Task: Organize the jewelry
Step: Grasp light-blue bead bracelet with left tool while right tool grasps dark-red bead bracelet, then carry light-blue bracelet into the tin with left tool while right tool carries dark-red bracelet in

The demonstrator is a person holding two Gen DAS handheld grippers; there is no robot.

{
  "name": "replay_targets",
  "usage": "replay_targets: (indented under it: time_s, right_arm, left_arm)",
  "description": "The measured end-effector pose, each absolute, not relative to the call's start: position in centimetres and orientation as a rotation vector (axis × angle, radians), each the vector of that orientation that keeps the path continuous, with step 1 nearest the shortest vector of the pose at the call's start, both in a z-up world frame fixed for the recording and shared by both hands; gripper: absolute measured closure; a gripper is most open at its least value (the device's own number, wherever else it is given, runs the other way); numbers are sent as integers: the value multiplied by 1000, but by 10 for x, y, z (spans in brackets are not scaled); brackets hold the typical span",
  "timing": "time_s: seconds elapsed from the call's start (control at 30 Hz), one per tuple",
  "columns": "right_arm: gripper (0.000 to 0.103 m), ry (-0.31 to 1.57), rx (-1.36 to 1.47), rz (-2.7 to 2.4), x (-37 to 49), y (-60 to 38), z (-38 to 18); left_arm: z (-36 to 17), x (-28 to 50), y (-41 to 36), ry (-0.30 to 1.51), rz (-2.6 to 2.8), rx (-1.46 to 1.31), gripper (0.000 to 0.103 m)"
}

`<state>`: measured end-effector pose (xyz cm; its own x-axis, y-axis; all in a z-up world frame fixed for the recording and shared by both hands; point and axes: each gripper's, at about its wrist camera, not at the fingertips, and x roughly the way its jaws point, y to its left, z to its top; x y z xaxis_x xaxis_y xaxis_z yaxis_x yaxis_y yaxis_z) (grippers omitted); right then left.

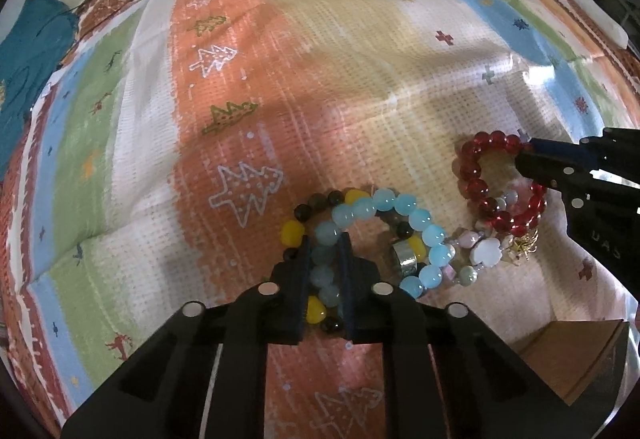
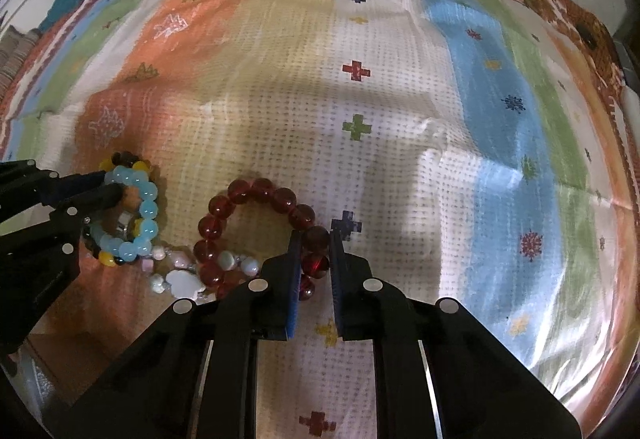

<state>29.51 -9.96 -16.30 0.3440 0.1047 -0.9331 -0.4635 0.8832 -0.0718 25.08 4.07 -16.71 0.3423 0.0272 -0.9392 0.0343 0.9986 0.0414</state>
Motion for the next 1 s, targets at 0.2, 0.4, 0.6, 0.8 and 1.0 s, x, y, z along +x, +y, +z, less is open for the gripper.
replay_targets:
  time_s: [0.2,0.4,0.6,0.8,1.0]
  right_arm:
    - [89,1129,-352,396,286,-101,-144]
    - [89,1116,-344,404,276,-104,-135]
    - [89,1092,-323,409,266,-106,-123]
    - [89,1064,-346,425,252,-107,-110]
    - [89,1059,-340,419,246,-111,-106]
  left_arm:
    - [-149,243,38,1193,-6,24,93]
    - [-130,232,32,1156,-13,27,93]
    - [-109,221,26,1120,-26,20,92]
    - [-93,212,29,1109,8,-12,92]
    - [-83,201,34,1106,34,-44,92]
